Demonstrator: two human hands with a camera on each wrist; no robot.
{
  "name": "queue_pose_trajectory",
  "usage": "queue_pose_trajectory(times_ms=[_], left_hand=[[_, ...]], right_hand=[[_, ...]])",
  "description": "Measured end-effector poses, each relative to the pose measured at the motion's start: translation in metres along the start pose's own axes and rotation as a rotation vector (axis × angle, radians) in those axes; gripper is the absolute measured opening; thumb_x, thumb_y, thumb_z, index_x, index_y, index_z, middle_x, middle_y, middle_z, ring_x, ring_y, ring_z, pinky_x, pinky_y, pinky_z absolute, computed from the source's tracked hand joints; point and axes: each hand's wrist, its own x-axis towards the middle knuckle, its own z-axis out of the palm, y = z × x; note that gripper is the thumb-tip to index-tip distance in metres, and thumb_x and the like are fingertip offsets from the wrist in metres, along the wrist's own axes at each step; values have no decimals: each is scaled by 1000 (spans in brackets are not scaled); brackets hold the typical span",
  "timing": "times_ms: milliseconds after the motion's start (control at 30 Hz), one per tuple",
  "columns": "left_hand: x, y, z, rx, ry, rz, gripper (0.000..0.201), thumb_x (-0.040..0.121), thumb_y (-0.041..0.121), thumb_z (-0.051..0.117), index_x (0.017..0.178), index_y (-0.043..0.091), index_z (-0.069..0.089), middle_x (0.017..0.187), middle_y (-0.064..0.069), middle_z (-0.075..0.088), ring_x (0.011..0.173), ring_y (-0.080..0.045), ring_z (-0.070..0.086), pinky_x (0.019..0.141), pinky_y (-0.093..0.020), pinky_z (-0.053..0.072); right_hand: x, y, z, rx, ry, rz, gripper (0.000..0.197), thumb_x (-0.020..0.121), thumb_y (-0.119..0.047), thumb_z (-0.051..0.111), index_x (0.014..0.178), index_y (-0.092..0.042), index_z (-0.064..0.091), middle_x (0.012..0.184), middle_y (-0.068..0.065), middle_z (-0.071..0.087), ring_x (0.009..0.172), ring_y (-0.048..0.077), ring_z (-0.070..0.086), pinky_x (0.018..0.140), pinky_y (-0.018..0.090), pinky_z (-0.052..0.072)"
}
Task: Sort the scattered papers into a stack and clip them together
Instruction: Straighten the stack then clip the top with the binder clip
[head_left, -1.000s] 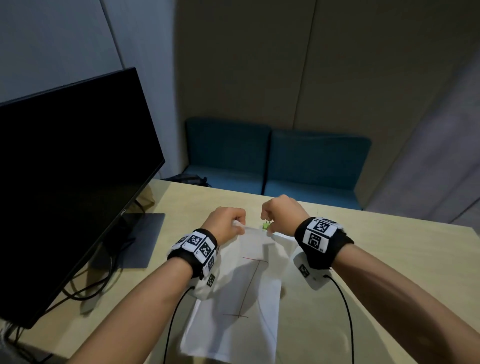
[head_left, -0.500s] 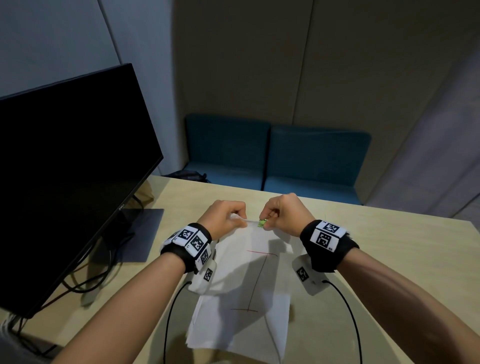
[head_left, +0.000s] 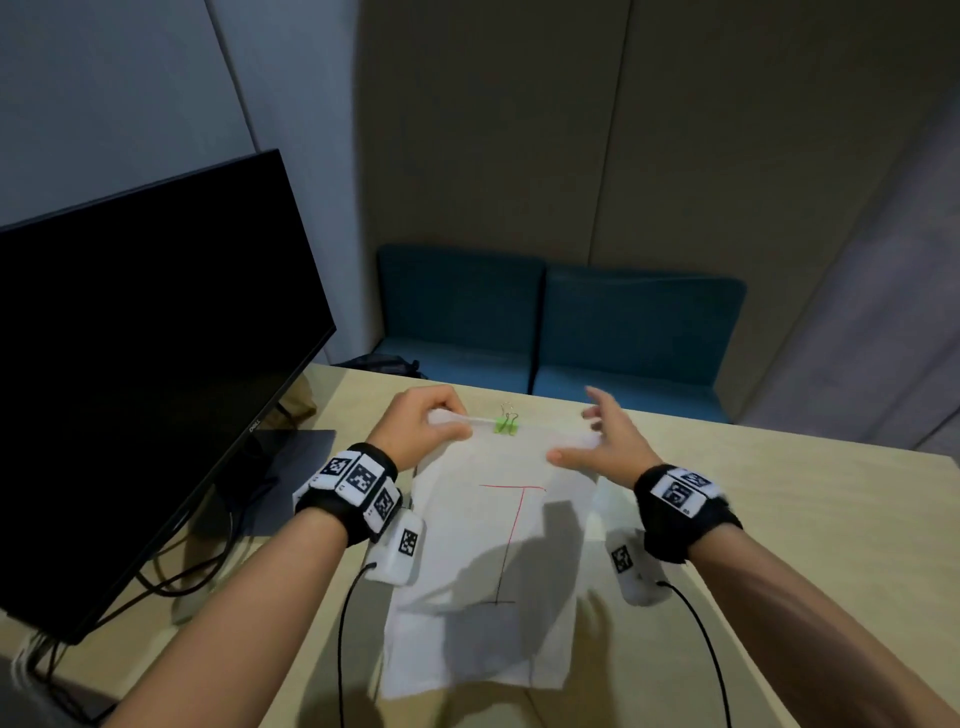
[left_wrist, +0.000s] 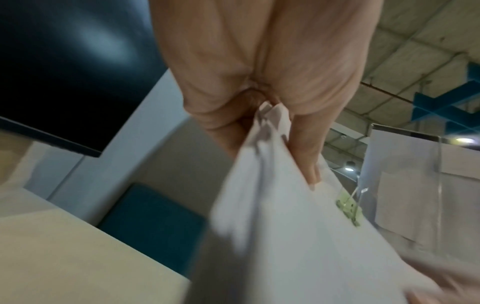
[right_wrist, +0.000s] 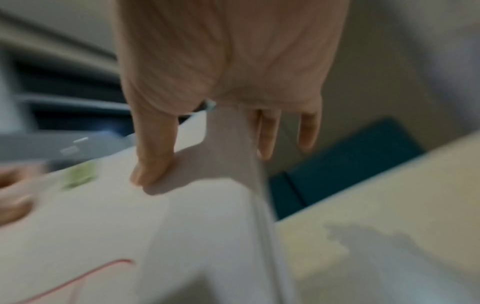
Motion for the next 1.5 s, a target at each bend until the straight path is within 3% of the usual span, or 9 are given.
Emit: queue_pose_trajectory(times_ms=[233,367,500,600,767,933,1067,1233,1500], left_hand=[[9,-10,-21,-244,176,-124,19,73,5,78,70,16,62,71,-3,62,65,-15,58,63,-27,48],[9,-27,-10,-472,259,-323,27,73,14,80,96,12,66,103,-15,72,90,-30,70,85,-44,57],[-10,-48,15,-303,40,-491,48,77,21,77,113,12,47,106,-4,64,96,-26,66,75,-33,53],[-26,-73,31,-66,-125,-545,46,79,15,72,117,7,48,117,-5,63,107,-24,60,91,-36,50],[-43,-94,49,10,-126,-639,47,82,7,60,127,7,45,124,-13,59,112,-29,57,91,-35,48],[-48,-106,59,140,-130,-697,37,87,9,55,118,6,36,116,-16,57,93,-29,54,78,-35,48],[-48,-125,53,128,-140,-742,63,81,9,68,132,5,30,128,-18,55,111,-32,57,86,-34,49],[-52,-149,47,225,-275,-767,95,70,20,81,144,7,23,145,-13,37,133,-30,41,105,-39,43],[-33,-167,34,158,-312,-786,99,76,22,77,152,12,14,150,-12,39,134,-29,43,106,-37,43]], right_hand=[[-24,25,30,338,-411,248,20,86,-16,66,104,-24,65,111,-2,71,105,20,64,99,41,46],[-19,28,53,670,-176,358,29,88,11,51,114,3,60,108,17,68,95,30,63,89,37,50],[-5,24,62,749,-39,449,35,92,7,50,128,4,51,119,13,61,106,27,55,96,34,41],[5,25,68,715,33,504,33,92,1,53,126,2,53,120,12,61,111,30,56,95,35,42],[3,22,92,712,9,513,38,76,19,31,103,9,57,96,21,60,76,31,56,66,35,47],[-2,20,123,548,-170,483,70,79,14,42,144,-8,26,134,17,48,119,38,50,94,46,48],[1,22,113,378,-270,522,75,89,2,53,151,-10,13,152,14,31,131,35,41,97,42,43],[3,39,120,191,-288,506,70,86,0,55,146,-6,21,106,12,55,73,17,52,51,21,42],[22,20,152,122,-365,386,59,79,6,58,132,-7,37,130,12,53,112,24,51,92,31,43]])
